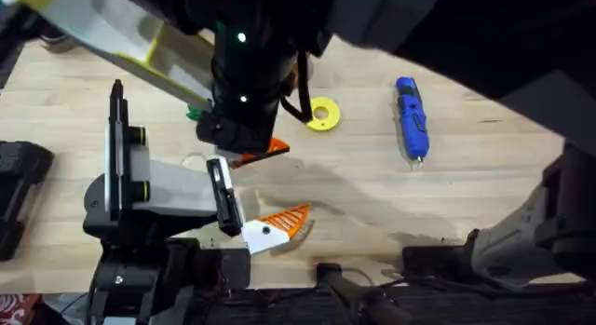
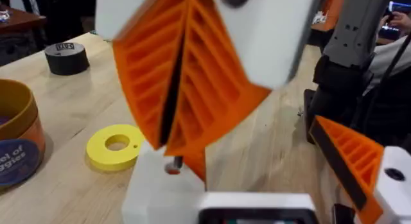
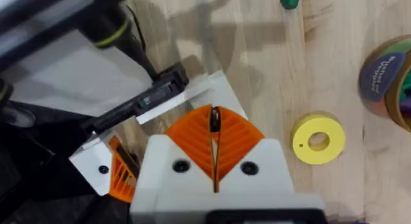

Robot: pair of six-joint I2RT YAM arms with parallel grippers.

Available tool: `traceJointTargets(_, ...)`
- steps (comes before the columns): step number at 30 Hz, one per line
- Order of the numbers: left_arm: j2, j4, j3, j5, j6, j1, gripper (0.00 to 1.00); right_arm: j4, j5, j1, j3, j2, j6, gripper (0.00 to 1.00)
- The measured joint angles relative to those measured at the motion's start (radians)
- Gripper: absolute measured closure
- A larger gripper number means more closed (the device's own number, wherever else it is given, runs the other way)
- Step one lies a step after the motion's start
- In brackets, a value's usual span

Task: Pick up the gripper from the table and insert it into the empty holder that is missing its gripper. Then pick up a screw, insert it into the mounting hole, and use the screwdriver to tighten it. Finally, clean up the table by picking up the vegetable and placing it into the bucket.

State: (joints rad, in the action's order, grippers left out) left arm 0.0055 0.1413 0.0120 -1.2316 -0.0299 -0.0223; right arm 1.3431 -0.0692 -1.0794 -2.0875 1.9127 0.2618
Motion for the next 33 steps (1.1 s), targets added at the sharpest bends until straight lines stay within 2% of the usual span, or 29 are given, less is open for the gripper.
traceJointTargets(5,0.0,0.0,0.0,0.0,0.0,0.0,0.016,-0.025,0.0,0.0,0.049,-0.022,0.0,0.996)
traceJointTargets(33,0.0,0.0,0.0,0.0,0.0,0.0,0.015,-0.036,0.001,0.0,0.051,-0.024,0.0,0.996)
